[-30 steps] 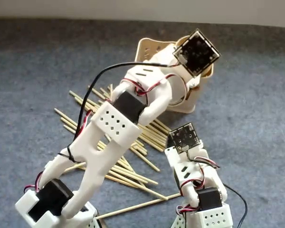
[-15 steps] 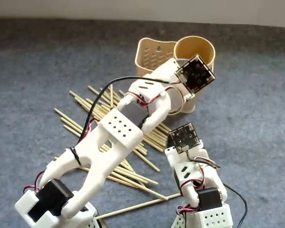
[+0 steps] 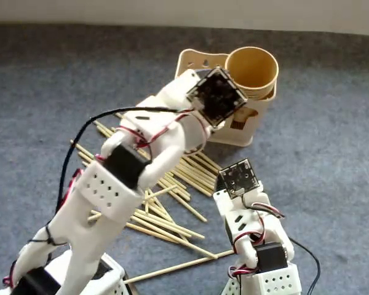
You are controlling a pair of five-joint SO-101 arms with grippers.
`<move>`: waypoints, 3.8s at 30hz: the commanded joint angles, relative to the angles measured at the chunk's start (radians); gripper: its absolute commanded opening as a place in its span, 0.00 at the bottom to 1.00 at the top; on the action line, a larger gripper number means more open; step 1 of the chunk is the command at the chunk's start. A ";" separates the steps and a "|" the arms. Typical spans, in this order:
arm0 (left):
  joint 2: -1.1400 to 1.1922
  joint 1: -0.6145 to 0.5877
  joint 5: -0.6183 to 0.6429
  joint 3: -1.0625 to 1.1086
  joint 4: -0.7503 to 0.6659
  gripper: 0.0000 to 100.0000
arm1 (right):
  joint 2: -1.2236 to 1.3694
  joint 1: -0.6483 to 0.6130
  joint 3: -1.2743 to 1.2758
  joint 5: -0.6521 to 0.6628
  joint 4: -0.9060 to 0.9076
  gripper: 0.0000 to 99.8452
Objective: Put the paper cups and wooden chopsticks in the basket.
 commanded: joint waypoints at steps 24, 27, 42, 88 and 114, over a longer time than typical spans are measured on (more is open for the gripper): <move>-1.084 -0.610 -0.006 0.743 0.233 0.01 | 0.005 -0.004 0.099 0.011 0.018 0.01; -1.152 -0.639 -0.006 0.791 0.287 0.01 | 0.005 -0.004 0.099 0.011 0.018 0.01; -1.305 -0.881 -0.006 1.030 0.434 0.01 | 0.005 -0.004 0.099 0.011 0.019 0.01; -1.303 -1.106 -0.014 1.408 0.428 0.01 | 0.199 -0.217 -0.650 -0.087 0.406 0.01; -1.302 -1.106 -0.014 1.408 0.428 0.01 | 0.923 -0.496 -0.792 -0.804 0.002 0.01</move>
